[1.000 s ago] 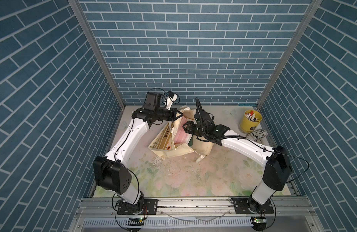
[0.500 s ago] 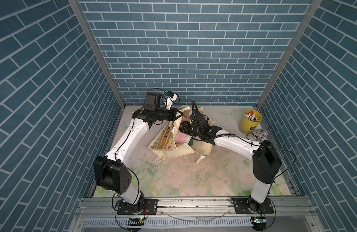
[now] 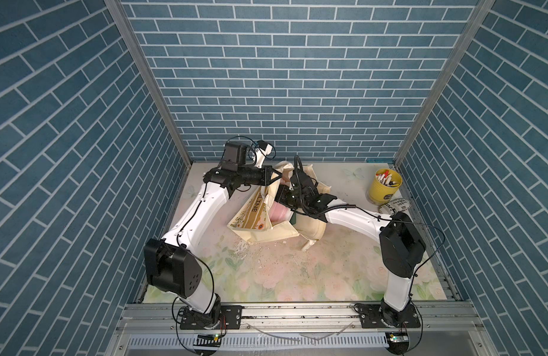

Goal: Take out the pencil case from the canvas bag
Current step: Pick up the pencil case from the canvas bag.

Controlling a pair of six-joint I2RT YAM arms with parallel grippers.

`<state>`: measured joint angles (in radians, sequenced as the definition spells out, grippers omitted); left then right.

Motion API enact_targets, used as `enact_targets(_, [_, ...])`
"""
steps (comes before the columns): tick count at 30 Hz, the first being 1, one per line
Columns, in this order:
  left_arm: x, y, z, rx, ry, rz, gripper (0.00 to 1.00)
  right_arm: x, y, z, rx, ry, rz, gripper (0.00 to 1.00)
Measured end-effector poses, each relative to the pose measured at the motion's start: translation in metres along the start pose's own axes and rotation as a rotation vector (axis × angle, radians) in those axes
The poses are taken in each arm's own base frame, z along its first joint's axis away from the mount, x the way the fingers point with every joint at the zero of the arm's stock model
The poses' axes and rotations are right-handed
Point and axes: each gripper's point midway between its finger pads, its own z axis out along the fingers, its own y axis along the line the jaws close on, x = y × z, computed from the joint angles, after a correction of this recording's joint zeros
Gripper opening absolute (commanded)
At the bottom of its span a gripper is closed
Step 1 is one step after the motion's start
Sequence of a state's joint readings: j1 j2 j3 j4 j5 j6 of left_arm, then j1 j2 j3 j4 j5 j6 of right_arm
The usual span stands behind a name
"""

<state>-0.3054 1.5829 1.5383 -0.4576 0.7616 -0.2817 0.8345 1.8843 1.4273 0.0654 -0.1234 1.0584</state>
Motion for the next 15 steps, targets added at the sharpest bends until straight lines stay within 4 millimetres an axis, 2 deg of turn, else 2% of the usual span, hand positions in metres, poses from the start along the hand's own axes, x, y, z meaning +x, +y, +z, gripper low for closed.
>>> enact_targets(5, [-0.0002, 0.0001, 0.0001, 0.0, -0.001, -0.003, 0.0, -0.0003, 0.0067, 0.0026, -0.041, 0.007, 0.019, 0.37])
enact_targets(15, [-0.0003, 0.0, 0.0001, 0.0, -0.002, -0.007, 0.0, 0.0023, 0.0036, 0.0048, -0.034, 0.017, 0.036, 0.4])
